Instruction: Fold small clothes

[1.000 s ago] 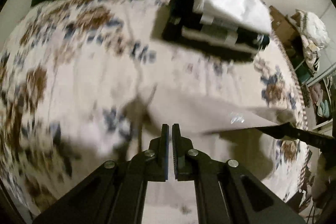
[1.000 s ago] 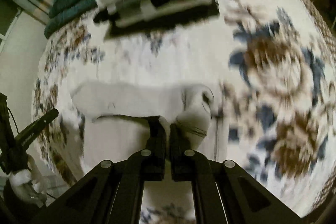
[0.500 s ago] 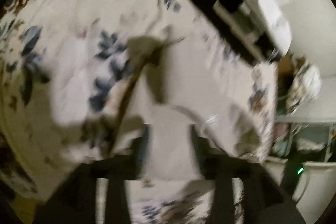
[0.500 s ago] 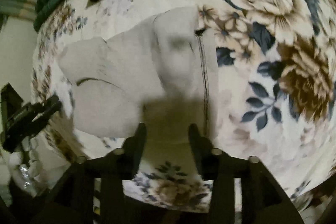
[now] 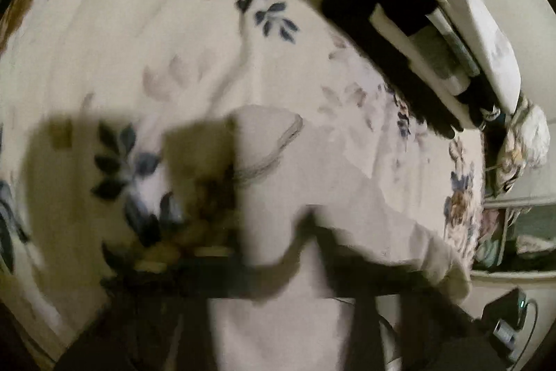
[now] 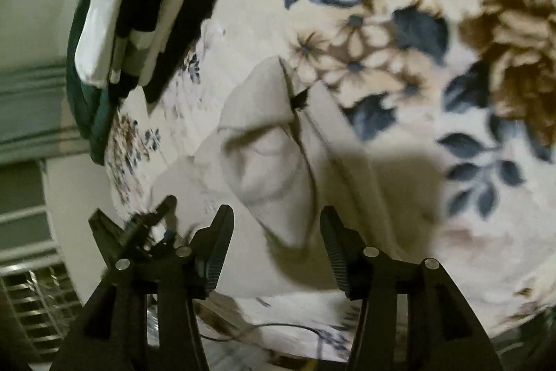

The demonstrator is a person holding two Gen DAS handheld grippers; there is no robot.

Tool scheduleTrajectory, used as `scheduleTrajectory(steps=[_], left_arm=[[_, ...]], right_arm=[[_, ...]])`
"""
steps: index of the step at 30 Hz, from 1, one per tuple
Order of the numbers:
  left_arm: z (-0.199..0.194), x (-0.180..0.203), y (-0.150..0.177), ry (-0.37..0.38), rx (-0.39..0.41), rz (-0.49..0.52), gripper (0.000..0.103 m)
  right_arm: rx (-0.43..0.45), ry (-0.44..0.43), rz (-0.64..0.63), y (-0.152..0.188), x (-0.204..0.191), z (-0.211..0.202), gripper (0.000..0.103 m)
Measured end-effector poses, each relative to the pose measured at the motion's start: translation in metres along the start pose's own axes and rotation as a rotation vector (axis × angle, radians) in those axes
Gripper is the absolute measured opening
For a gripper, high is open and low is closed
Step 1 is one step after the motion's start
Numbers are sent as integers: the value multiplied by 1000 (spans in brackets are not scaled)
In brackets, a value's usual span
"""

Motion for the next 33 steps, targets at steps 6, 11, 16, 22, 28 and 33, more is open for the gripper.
scheduleTrajectory(steps=[6, 11, 16, 22, 28, 33], left_arm=[[-34, 12, 3, 12, 65, 38, 5], [-73, 16, 27, 76, 65, -23, 4], [-77, 10, 46, 47, 41, -37, 5], [-44, -7, 56, 143, -34, -131, 8], [-60, -8, 65, 112, 20, -140, 5], [-77, -23, 91, 80, 13, -177, 5]], right_arm=[[-2, 7, 57, -2, -5, 15, 7], [29, -6, 21, 3, -19, -5, 4], [19, 42, -44, 14, -18, -37, 4], [-2, 110, -66, 19, 5, -40, 4], [-1, 137, -81, 21, 8, -28, 4], [-13, 161, -86, 31, 19, -35, 4]])
Point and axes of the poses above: each gripper's, at about its wrist camera, not at the fingertips, and z roughly the way its jaws point, x to its right, y to its underside, the point moved 5 cm from there along z, roughly the way its jaws point, and after that the axes turned 7 degrees about z, right-handed, at the moved point
